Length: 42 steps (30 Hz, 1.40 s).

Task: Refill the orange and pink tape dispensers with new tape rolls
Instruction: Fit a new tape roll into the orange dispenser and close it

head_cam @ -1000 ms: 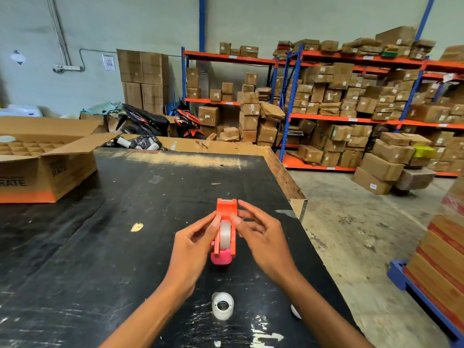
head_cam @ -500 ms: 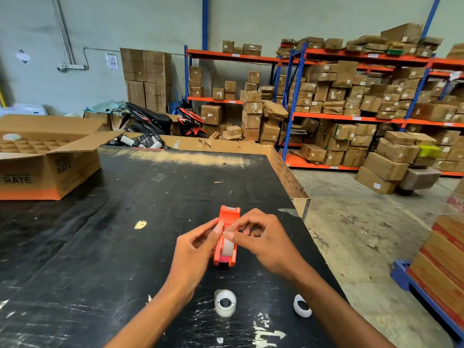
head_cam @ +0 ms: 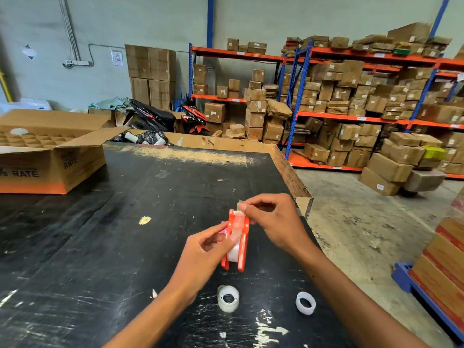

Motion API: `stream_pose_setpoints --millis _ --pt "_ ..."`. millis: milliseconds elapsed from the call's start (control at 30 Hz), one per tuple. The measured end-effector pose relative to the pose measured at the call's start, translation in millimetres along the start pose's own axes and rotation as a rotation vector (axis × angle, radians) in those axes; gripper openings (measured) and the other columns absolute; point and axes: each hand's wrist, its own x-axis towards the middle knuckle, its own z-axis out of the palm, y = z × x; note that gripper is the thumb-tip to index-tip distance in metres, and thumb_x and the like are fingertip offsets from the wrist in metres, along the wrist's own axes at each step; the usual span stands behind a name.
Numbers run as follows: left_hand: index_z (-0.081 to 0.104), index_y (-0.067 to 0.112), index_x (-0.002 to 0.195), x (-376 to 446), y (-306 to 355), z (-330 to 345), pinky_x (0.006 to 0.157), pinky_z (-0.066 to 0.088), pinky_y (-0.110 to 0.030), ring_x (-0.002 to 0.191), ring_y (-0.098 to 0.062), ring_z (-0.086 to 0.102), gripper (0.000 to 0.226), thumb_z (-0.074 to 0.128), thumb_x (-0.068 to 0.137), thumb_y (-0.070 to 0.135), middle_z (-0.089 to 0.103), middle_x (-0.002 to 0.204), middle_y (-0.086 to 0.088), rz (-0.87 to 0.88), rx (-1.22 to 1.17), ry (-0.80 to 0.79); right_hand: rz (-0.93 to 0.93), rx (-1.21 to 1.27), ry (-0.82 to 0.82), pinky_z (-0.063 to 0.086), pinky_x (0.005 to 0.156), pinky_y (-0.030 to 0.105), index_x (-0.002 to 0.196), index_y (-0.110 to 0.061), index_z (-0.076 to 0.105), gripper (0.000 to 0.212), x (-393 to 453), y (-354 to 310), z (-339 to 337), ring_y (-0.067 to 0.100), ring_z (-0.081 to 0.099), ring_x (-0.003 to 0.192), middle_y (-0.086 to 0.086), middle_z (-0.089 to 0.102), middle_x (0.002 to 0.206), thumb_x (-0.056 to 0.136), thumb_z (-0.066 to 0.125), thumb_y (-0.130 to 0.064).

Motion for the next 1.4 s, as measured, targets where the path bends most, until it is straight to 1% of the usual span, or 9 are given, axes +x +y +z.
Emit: stream_pose_setpoints --millis 133,300,500,633,833,933,1100,1300,1400 --pt "0.069 0.024 0.117 1.3 -2.5 -4.9 0.086 0.058 -0.038 0.098 -0.027 0.070 0.053 0.077 0.067 0.038 0.076 0.103 -0.007 0.005 0.036 -0.016 0.068 0.029 -0.023 0.055 0.058 0.019 0.082 -0.007 0.077 0.012 3.4 0.8 -1.8 0.013 0.070 0.069 0.010 0.075 0.077 0.082 0.071 -0.017" --pt "0.068 0.023 0.119 -1.5 2.9 -6.0 0.067 0.056 -0.028 0.083 -0.014 0.067 0.049 0.076 0.070 0.026 0.078 0.100 -0.007 0.039 0.061 -0.089 0.164 0.090 -0.100 0.054 0.056 0.018 0.081 0.002 0.076 0.012 10.8 -1.5 -6.6 0.014 0.069 0.066 0.016 0.074 0.078 0.080 0.073 -0.009" --pt "0.068 0.020 0.119 -1.3 -0.1 -9.3 0.070 0.057 -0.030 0.102 -0.030 0.068 0.046 0.078 0.074 0.017 0.075 0.108 -0.007 0.047 0.061 -0.072 0.249 0.157 -0.157 0.059 0.059 0.021 0.080 0.004 0.074 0.007 15.5 -1.8 -7.5 0.016 0.071 0.061 0.017 0.073 0.076 0.078 0.071 -0.001" --pt "0.073 0.031 0.106 -3.5 -5.1 -5.8 0.067 0.056 -0.037 0.087 -0.021 0.069 0.036 0.077 0.073 0.017 0.077 0.100 -0.010 0.028 0.059 -0.093 0.401 0.186 -0.193 0.061 0.059 0.020 0.077 0.006 0.072 0.006 16.7 5.6 -8.0 0.018 0.072 0.059 0.018 0.073 0.076 0.079 0.070 0.002" --pt "0.073 0.024 0.106 6.7 -11.8 12.0 0.068 0.053 -0.026 0.072 -0.009 0.066 0.044 0.076 0.064 0.036 0.075 0.079 0.004 -0.109 -0.036 -0.055 0.485 0.327 -0.116 0.063 0.063 0.032 0.093 0.004 0.071 0.022 14.8 24.1 -13.2 0.022 0.072 0.085 0.015 0.073 0.091 0.080 0.073 -0.013" --pt "0.074 0.018 0.104 21.5 -17.5 22.0 0.070 0.049 -0.040 0.069 -0.022 0.059 0.038 0.076 0.071 0.037 0.063 0.079 -0.012 -0.187 -0.085 0.000 0.472 0.254 0.023 0.063 0.068 0.036 0.096 -0.003 0.071 0.026 9.0 41.9 -17.5 0.018 0.069 0.089 0.012 0.071 0.096 0.081 0.073 -0.024" --pt "0.071 0.004 0.095 46.2 -29.3 44.6 0.061 0.052 -0.031 0.063 -0.018 0.064 0.027 0.067 0.085 0.029 0.071 0.084 -0.023 -0.267 -0.079 0.076 0.493 0.212 -0.031 0.061 0.072 0.028 0.093 -0.006 0.074 0.027 -8.2 72.0 -18.3 0.017 0.072 0.087 0.009 0.075 0.093 0.090 0.061 -0.030" --pt "0.072 0.002 0.094 76.5 -58.3 73.3 0.095 0.052 -0.050 0.089 -0.028 0.070 0.057 0.052 0.084 0.054 0.073 0.098 -0.024 -0.344 0.021 0.076 0.513 0.246 -0.024 0.058 0.064 0.019 0.098 -0.003 0.073 0.024 -7.1 103.0 -16.0 0.013 0.074 0.082 0.010 0.077 0.091 0.093 0.054 -0.018" --pt "0.074 0.008 0.095 86.0 -69.7 85.4 0.095 0.051 -0.040 0.097 -0.024 0.070 0.051 0.045 0.091 0.049 0.077 0.095 -0.012 -0.382 0.060 0.081 0.578 0.213 -0.005 0.057 0.061 0.018 0.097 0.003 0.072 0.030 1.3 119.2 -15.7 0.016 0.074 0.082 0.013 0.076 0.091 0.094 0.054 -0.021"
